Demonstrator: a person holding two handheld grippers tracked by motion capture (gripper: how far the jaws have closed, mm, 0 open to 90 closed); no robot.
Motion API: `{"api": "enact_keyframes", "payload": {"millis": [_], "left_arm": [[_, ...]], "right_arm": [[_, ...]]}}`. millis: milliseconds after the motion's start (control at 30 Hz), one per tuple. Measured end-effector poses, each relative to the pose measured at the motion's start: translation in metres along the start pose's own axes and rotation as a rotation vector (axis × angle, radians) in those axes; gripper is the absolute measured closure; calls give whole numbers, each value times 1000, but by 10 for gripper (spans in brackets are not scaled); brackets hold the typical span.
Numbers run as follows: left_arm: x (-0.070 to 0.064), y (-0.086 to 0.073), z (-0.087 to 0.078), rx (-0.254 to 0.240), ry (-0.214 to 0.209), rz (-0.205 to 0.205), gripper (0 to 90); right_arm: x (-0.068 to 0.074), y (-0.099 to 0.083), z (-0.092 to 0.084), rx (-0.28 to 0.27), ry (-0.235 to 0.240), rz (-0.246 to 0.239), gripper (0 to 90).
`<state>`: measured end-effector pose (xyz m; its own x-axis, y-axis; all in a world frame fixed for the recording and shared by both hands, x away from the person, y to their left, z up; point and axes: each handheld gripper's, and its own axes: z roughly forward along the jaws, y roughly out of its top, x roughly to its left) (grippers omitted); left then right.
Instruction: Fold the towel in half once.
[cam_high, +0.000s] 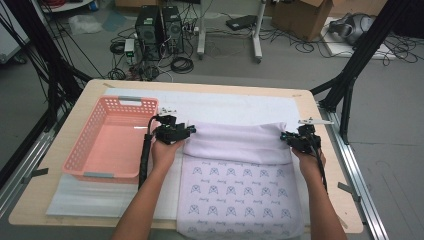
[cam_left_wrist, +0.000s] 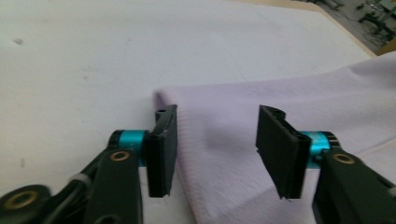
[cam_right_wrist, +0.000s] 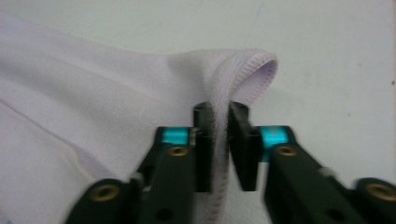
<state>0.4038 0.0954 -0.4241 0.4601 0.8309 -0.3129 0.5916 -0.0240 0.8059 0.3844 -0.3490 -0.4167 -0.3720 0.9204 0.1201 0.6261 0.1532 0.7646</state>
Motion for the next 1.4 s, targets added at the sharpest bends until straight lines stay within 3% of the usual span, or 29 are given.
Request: {"api": "enact_keyframes", "payload": {"millis": [100,267,467,600,667,767,833,900,967,1067,1133,1200,1400], "left_arm": [[-4,-3,-5,-8,-30,28,482],[-7,-8,-8,50,-42,64,470],[-14,-12,-13,65,-80,73,496],[-13,-27,-14,71,-61,74,633],[-15,-32,-13,88,-66,85,669],[-19,-40,-12,102,-74,121,805],[-22,-41,-13,112,-75,137,838],[-26,-40,-18,84,-74,153,843],[-29,-41,-26,39,-92,142,844],[-33,-49,-39,13,-117,161,842],[-34,-56,-49,-32,-136,173,841],[-34,-63,-56,-40,-142,191,841],[-31,-82,-67,-41,-170,182,834]], "right_arm": [[-1,-1,-4,-10,29,33,597],[5,-3,-13,-8,83,5,586],[7,-13,-19,22,169,0,571],[5,-24,-22,53,175,-11,583],[2,-28,-23,59,179,-8,616],[1,-35,-26,75,184,-21,799],[1,-40,-30,59,181,-41,850],[2,-44,-34,45,181,-45,856],[4,-49,-39,32,185,-45,856],[6,-59,-47,-9,195,-47,856],[9,-67,-51,-23,199,-46,856],[11,-74,-56,-36,204,-51,855],[17,-88,-67,-61,217,-61,856]]}}
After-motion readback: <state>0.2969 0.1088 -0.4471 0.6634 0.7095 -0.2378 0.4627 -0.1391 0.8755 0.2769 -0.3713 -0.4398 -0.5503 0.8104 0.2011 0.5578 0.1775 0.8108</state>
